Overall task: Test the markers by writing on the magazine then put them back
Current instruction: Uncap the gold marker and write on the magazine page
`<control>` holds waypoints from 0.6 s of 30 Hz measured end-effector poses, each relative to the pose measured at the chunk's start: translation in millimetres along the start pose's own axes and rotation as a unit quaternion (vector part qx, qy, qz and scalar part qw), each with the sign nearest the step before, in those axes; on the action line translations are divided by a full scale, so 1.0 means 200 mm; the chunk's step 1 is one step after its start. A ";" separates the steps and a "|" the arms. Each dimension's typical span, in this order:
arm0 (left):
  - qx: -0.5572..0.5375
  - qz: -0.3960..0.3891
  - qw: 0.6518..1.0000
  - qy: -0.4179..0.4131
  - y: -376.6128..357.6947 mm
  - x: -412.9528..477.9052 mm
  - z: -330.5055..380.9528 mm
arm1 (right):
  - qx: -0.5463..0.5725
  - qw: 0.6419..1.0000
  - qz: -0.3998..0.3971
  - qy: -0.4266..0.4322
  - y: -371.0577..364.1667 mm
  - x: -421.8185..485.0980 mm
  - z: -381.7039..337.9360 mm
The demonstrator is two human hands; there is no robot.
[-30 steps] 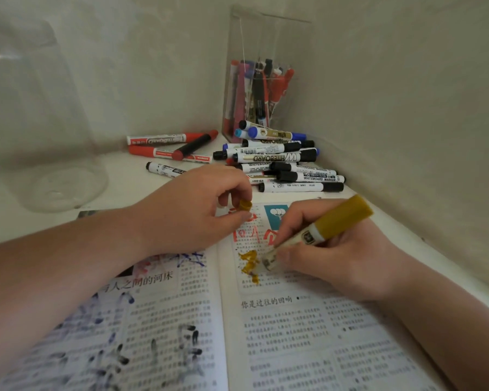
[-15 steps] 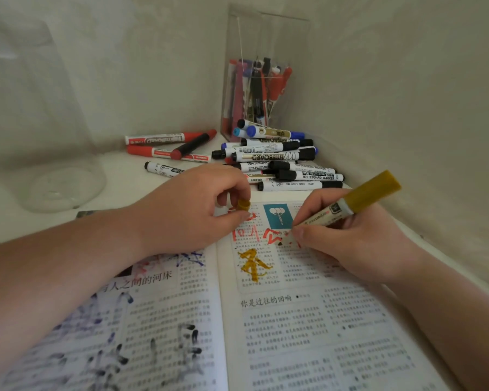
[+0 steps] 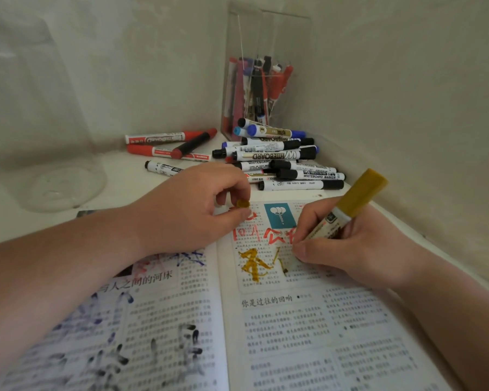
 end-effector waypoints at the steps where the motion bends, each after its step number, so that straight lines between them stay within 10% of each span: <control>1: 0.001 0.000 1.000 -0.001 0.00 0.00 0.00 | 0.016 1.000 0.022 0.007 0.02 0.00 0.00; 18: -0.012 0.007 1.000 0.014 0.00 -0.01 0.00 | -0.031 0.997 0.076 -0.002 0.06 0.02 0.02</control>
Point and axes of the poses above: each hand's wrist, its own x-axis towards the middle knuckle, its own y-axis out of the back of the hand, z = x × y, the point moved 8 cm from there along x, towards the middle knuckle, and after that the axes turned 3 degrees about y, right-handed, at the moved point
